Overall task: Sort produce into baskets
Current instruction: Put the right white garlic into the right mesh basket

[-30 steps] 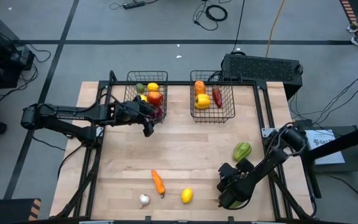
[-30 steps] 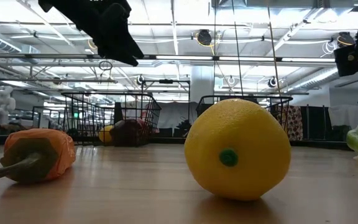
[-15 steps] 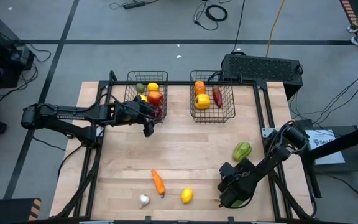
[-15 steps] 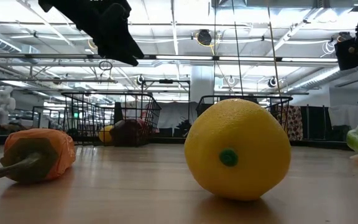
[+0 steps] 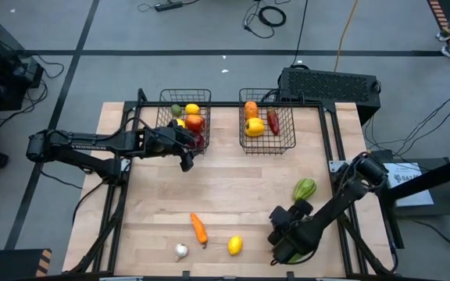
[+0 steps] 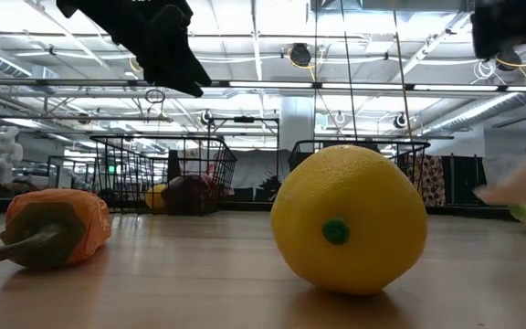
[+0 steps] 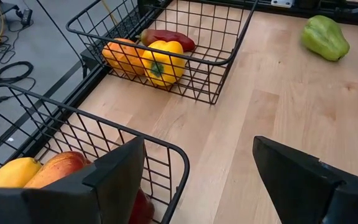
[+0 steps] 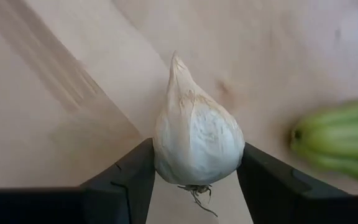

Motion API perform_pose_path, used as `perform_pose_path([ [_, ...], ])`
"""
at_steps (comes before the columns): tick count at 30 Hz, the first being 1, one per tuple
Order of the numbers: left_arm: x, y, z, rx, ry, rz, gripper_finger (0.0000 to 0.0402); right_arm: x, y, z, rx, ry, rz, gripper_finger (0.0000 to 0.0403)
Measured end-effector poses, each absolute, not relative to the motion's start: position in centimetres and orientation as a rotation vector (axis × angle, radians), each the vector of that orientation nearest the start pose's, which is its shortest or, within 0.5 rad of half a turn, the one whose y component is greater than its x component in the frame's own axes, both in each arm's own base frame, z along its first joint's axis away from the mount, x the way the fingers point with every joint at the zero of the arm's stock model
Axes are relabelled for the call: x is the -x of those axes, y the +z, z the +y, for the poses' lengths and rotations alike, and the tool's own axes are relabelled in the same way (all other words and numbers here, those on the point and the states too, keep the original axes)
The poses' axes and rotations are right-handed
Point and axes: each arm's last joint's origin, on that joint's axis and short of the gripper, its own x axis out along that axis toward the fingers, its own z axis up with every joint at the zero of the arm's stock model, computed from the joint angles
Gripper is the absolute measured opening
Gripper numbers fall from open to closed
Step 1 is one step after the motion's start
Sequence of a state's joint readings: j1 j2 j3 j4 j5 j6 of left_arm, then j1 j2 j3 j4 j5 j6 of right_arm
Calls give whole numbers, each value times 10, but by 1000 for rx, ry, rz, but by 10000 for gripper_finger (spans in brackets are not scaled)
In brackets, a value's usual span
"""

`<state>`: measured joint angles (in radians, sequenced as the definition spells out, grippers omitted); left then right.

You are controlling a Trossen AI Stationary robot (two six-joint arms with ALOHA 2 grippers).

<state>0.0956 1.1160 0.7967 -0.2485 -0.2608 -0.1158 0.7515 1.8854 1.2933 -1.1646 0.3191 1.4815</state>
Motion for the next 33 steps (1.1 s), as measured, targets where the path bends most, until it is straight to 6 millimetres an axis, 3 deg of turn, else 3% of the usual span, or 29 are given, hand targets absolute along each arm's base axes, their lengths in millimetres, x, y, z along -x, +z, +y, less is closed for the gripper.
perform_pose_path([
  [7,-234,269,30,64,379,548,306,-256,207,210,-175,-760,1157,196],
  [16,-234,269,30,67,379,556,306,-278,247,183,43,-820,1037,196],
  [25,-232,266,29,88,385,580,306,-300,272,133,274,-949,896,196],
  [33,-233,265,21,87,351,592,306,-314,287,70,400,-1039,974,196],
])
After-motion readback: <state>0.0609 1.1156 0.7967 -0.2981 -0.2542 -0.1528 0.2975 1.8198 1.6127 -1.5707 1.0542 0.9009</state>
